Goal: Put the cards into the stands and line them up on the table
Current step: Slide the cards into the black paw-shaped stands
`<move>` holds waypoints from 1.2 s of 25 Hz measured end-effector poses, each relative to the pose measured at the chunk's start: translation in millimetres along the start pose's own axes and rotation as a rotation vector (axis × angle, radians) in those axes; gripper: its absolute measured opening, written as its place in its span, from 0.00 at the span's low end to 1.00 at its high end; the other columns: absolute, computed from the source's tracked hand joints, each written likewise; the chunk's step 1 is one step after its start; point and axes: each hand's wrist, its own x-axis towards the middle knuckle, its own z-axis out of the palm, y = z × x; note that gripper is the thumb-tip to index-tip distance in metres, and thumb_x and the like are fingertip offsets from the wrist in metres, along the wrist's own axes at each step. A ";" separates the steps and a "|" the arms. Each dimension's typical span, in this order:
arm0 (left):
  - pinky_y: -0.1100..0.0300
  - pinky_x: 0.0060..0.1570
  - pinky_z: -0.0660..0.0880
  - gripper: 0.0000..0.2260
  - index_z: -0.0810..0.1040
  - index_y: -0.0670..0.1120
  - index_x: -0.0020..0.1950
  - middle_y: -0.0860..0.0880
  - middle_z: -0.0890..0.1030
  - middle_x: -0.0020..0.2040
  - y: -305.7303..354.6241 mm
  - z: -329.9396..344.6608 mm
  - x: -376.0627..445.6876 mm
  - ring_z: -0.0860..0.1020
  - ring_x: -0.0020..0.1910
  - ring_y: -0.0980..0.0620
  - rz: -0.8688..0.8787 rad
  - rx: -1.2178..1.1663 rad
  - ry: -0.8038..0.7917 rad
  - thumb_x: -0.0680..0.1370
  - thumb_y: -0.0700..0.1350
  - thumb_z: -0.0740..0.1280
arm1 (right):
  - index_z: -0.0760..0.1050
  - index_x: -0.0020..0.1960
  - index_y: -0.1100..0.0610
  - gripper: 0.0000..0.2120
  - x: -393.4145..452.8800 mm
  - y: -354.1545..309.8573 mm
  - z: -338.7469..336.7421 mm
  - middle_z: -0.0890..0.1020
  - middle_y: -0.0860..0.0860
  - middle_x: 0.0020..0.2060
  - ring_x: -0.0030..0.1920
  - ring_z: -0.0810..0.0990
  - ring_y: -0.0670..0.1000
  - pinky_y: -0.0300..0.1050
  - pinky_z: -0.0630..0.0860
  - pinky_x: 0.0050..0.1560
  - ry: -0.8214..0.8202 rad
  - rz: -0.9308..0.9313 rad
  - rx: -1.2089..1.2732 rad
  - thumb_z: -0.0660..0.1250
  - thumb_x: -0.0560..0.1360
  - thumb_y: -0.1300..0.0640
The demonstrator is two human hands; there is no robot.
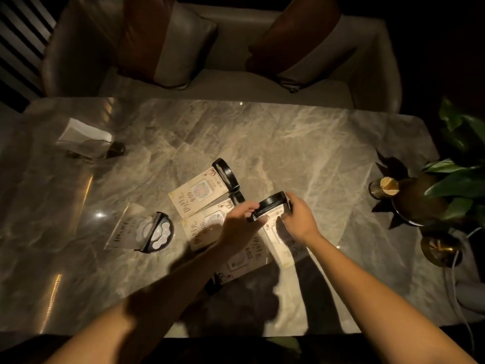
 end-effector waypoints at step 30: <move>0.54 0.68 0.72 0.18 0.75 0.46 0.71 0.47 0.78 0.68 110.1 31.6 112.1 0.75 0.68 0.52 0.271 -0.254 -0.151 0.82 0.50 0.66 | 0.78 0.57 0.53 0.08 35.4 -6.9 -142.2 0.80 0.50 0.49 0.51 0.77 0.52 0.49 0.75 0.53 0.269 -0.252 -0.018 0.62 0.81 0.60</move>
